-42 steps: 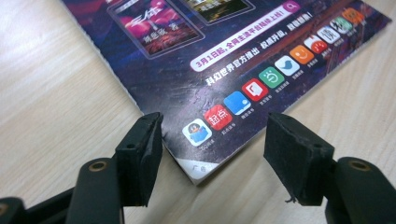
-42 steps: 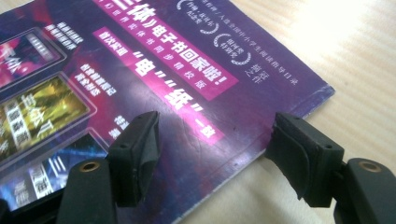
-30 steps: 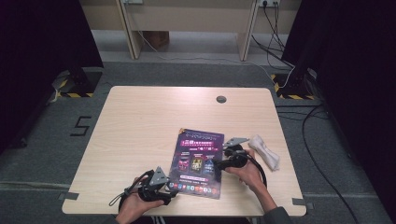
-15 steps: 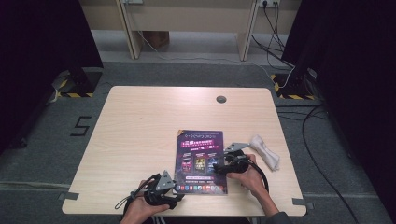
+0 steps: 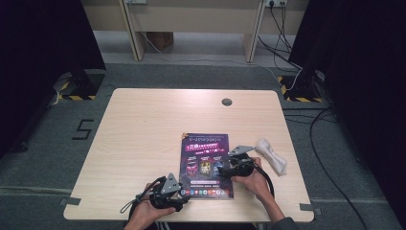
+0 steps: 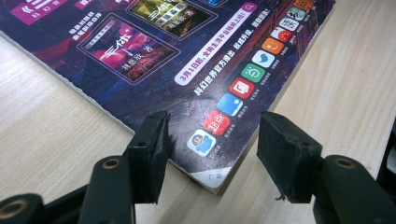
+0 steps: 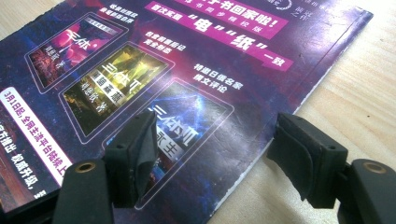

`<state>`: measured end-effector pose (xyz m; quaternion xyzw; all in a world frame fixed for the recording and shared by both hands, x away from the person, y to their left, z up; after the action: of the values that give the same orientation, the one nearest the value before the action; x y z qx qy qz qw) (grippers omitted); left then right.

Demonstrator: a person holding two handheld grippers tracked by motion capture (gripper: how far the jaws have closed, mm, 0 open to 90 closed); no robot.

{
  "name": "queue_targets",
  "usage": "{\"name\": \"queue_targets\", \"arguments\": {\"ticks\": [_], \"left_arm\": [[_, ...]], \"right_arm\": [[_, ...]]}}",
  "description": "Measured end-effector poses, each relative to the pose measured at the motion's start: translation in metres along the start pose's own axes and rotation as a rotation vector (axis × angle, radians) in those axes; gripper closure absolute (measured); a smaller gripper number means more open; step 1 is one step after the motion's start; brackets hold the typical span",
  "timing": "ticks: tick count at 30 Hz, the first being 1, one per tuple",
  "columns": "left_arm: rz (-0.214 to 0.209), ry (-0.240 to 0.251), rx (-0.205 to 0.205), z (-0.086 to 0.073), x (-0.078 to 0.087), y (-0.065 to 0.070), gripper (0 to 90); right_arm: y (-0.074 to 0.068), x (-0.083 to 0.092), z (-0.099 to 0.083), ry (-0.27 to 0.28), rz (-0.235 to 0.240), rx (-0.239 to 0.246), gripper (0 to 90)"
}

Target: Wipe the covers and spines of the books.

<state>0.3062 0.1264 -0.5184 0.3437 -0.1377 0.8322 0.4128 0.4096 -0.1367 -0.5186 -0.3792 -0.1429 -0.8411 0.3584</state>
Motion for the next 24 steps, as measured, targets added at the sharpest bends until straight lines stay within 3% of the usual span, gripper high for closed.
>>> {"name": "queue_targets", "arguments": {"ticks": [4,10,18,24], "left_arm": [[0.012,0.008,0.018,-0.001,0.002,-0.002,37.2],[0.049,0.041,0.044,-0.001,0.006,-0.009,27.3],[0.079,0.071,0.070,-0.002,0.012,-0.019,25.3],[0.109,0.081,0.100,-0.004,0.016,-0.030,23.9]], "right_arm": [[0.000,0.001,0.000,0.000,-0.004,-0.006,32.9],[0.007,0.012,0.002,0.036,-0.050,-0.007,31.5],[0.022,0.029,-0.001,0.062,-0.116,-0.019,28.9],[0.028,0.037,-0.003,0.080,-0.125,-0.035,24.6]]}}
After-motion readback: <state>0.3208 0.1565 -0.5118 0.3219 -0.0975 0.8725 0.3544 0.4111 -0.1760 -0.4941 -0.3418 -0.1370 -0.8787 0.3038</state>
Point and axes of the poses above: each handheld gripper's, and its own axes: x roughly backward along the jaws, z roughly out of its top, y roughly to its right, the point moved 2 cm from there along -x, roughly forward along the jaws, and after that the axes turned 2 degrees about x, right-handed, at the moved point
